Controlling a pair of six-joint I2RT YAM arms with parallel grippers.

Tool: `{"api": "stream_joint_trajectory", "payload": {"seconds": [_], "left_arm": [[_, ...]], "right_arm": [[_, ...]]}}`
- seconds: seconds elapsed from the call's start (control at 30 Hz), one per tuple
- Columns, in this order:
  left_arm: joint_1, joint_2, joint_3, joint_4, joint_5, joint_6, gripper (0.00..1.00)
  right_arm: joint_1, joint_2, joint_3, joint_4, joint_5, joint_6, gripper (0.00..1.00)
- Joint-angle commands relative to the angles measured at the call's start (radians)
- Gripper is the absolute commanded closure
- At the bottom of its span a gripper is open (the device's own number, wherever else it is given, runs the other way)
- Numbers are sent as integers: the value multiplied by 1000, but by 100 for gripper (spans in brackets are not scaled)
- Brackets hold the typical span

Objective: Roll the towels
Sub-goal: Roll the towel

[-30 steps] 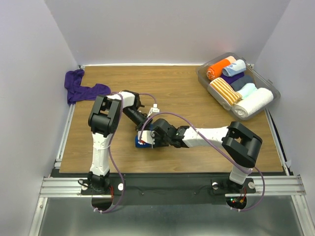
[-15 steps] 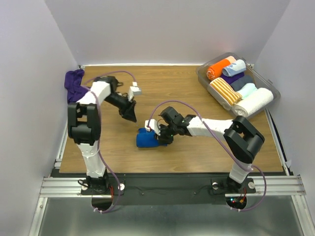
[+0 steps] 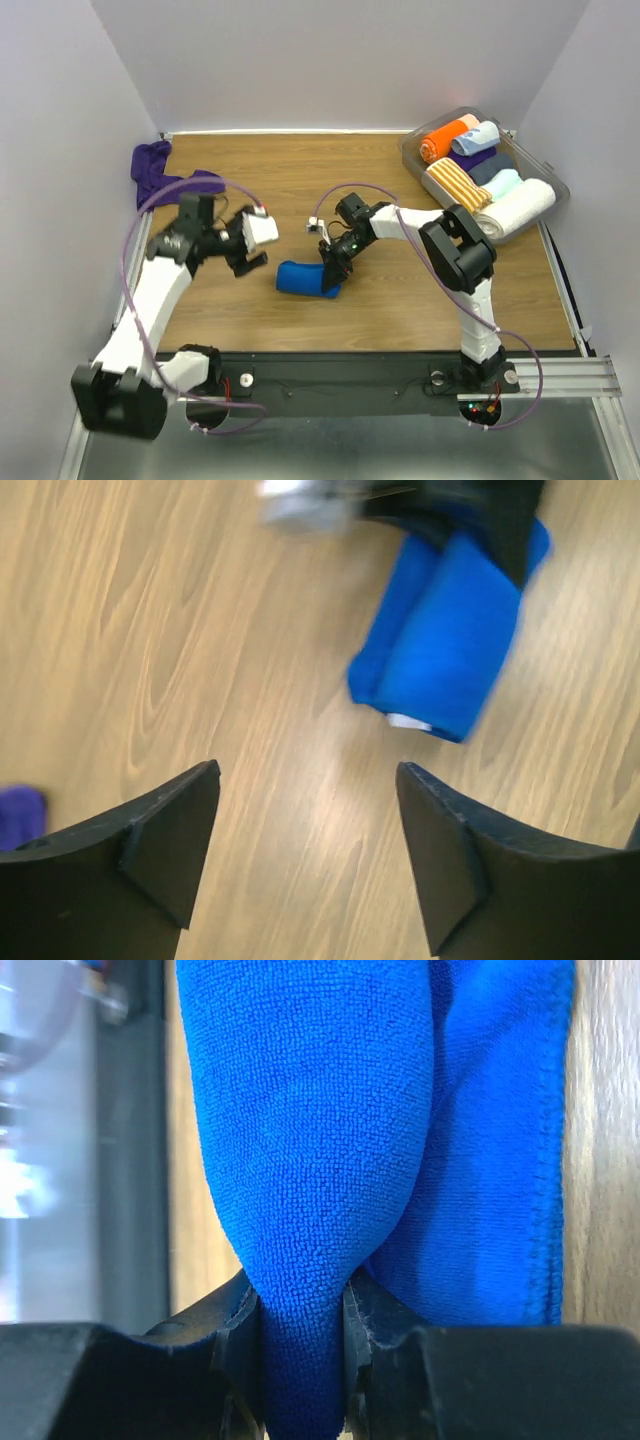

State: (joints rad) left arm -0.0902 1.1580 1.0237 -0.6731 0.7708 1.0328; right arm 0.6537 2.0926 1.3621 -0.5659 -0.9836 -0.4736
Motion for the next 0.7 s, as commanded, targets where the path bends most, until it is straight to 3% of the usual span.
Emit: {"api": "stream_joint_trajectory", "payload": {"seconds": [0.0, 0.17, 0.33, 0.67], "left_arm": [[-182, -141, -207, 170, -224, 56, 16], [-382, -254, -399, 306, -382, 32, 5], [-549, -219, -458, 460, -481, 16, 4], [-654, -21, -468, 589, -469, 21, 3]], "right_arm": [[-26, 138, 41, -219, -88, -36, 100], [-39, 217, 103, -287, -125, -54, 99], [-43, 254, 130, -316, -125, -77, 99], [-49, 279, 153, -345, -127, -99, 99]]}}
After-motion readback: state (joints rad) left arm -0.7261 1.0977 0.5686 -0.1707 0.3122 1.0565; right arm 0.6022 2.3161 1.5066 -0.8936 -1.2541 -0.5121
